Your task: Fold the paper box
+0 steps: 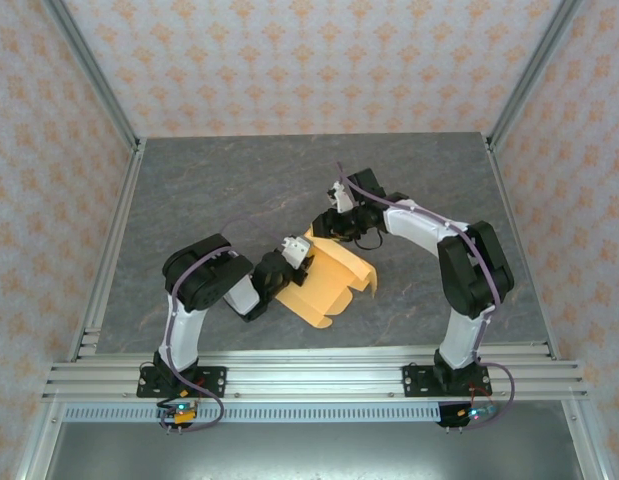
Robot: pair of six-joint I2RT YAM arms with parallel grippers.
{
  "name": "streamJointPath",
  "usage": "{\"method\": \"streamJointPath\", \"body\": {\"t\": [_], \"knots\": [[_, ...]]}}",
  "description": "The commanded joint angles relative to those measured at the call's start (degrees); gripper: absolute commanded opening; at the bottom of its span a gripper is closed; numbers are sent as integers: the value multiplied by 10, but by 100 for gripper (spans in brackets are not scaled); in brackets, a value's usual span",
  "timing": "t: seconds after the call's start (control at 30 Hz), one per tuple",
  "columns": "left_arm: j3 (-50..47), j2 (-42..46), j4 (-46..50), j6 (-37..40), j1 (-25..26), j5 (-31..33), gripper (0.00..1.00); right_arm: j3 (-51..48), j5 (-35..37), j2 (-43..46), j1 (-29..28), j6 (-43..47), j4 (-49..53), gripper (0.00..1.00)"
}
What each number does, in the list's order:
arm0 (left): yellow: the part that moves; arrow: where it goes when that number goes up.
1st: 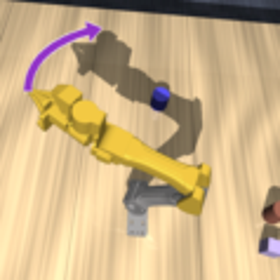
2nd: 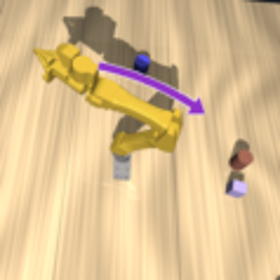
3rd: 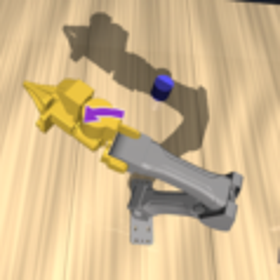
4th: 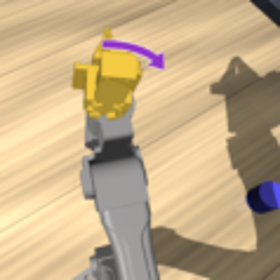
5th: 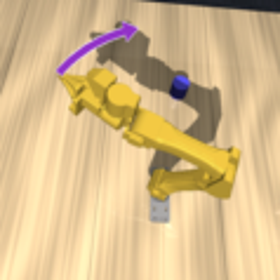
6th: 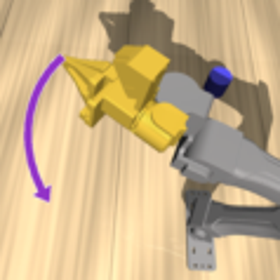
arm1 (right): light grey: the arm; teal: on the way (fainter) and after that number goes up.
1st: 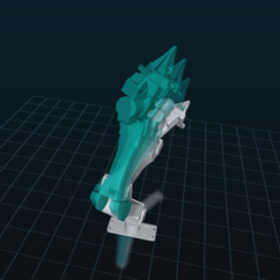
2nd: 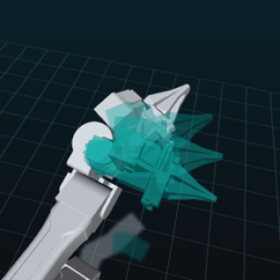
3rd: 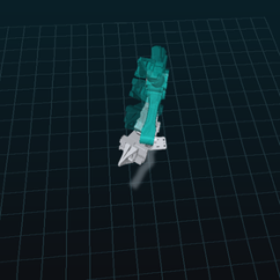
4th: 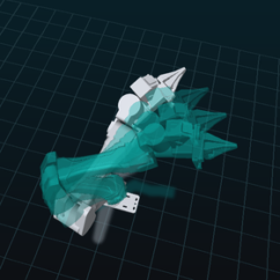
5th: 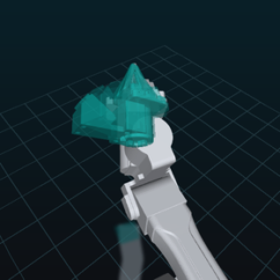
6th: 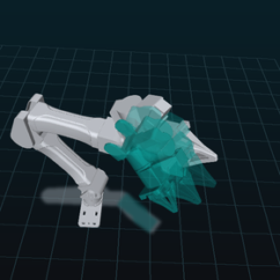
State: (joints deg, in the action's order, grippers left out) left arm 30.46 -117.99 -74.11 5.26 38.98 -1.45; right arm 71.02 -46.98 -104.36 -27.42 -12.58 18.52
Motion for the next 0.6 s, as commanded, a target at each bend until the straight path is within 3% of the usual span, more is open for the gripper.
{"method": "streamJointPath", "body": {"t": [0.0, 0.2, 0.27, 0.4, 0.57], "knots": [[13, -11, -6, -15, 10, 31, 13, -29, 50, -4, -11, -19, 4, 41], [15, 7, -7, -35, 12, 31, 11, -42, 59, 3, -18, -36, -18, 41], [18, 12, -6, -38, 13, 32, 20, -43, 59, 1, -21, -38, -21, 41], [25, 11, -6, -42, 17, 39, 25, -39, 58, -8, -24, -40, -23, 40], [32, 8, -4, -42, 21, 53, 20, -40, 59, -11, -29, -42, -28, 40]]}}
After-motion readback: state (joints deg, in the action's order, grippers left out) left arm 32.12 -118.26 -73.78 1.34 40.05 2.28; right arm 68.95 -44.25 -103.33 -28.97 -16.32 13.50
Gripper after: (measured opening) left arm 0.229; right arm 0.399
